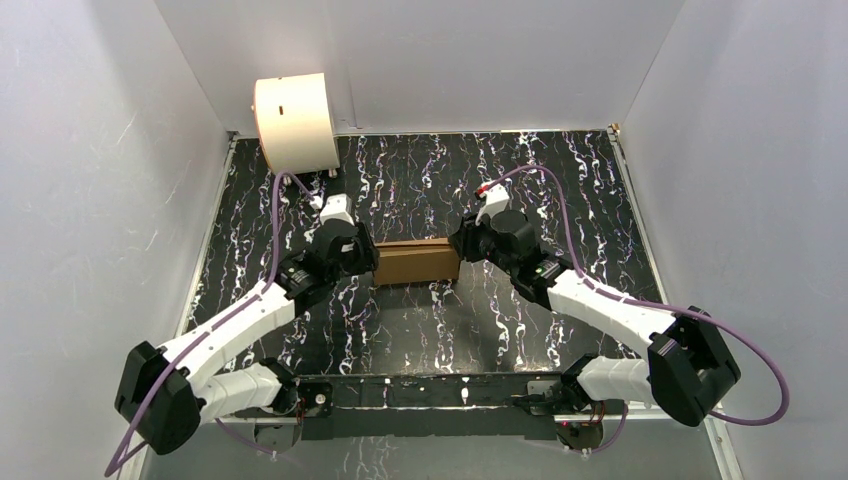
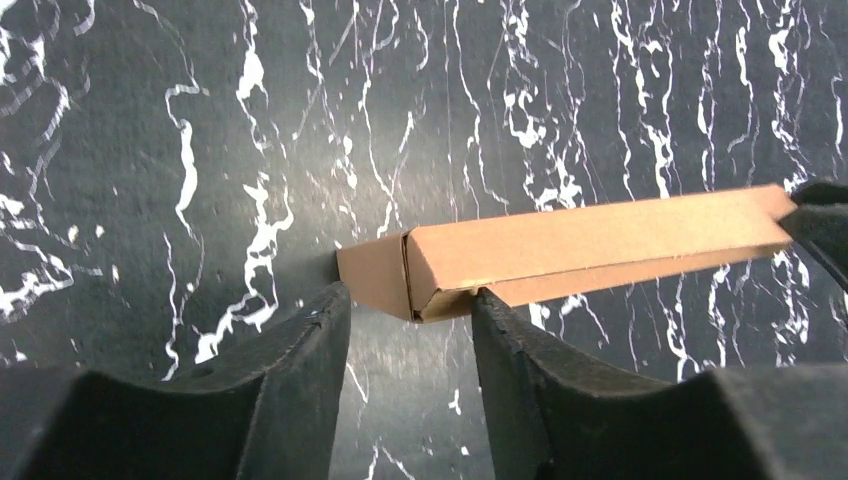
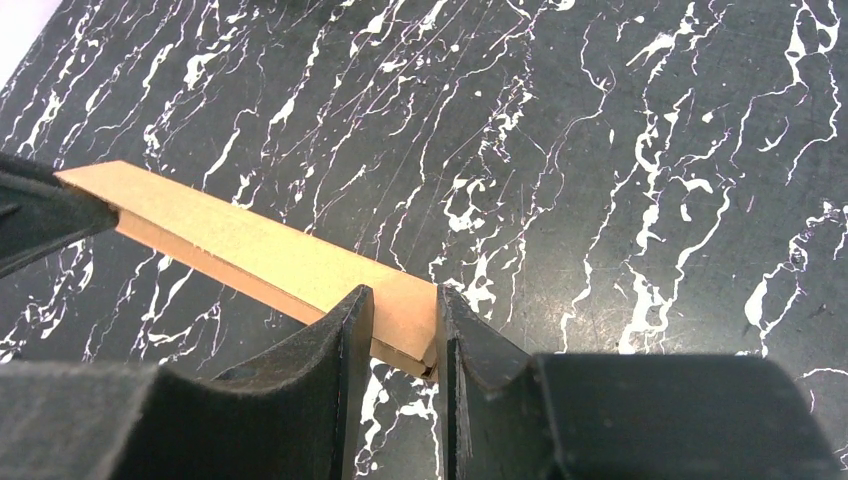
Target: Fold the paper box
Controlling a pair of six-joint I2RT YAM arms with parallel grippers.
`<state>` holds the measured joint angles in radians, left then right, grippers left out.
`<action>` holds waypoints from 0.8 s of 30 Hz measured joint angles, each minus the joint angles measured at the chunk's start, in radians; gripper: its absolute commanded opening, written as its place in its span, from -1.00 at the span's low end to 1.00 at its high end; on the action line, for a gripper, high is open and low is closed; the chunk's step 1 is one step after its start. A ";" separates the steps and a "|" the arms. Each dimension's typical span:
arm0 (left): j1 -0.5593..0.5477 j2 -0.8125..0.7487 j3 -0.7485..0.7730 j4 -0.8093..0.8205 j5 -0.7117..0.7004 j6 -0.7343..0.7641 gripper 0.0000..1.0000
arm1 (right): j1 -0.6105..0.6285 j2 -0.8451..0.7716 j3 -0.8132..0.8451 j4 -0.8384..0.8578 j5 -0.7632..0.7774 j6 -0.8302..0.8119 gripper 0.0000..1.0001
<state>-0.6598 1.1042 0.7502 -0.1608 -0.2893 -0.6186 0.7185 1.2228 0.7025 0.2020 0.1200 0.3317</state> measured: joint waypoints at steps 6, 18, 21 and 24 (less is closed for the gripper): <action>-0.003 -0.097 -0.037 -0.062 0.033 -0.037 0.34 | 0.000 0.000 -0.012 0.026 -0.001 -0.019 -0.25; 0.057 -0.194 -0.045 0.006 0.059 -0.174 0.39 | 0.000 0.000 -0.019 0.039 -0.015 -0.036 -0.24; 0.162 -0.174 -0.088 0.084 0.149 -0.219 0.35 | 0.000 -0.005 -0.028 0.048 -0.017 -0.037 -0.24; 0.272 -0.137 -0.143 0.159 0.270 -0.264 0.29 | 0.000 -0.008 -0.032 0.053 -0.019 -0.039 -0.24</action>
<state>-0.3882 0.9672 0.6075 -0.0017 -0.0193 -0.8825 0.7181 1.2152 0.6708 0.2550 0.1013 0.2924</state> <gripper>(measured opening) 0.671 0.381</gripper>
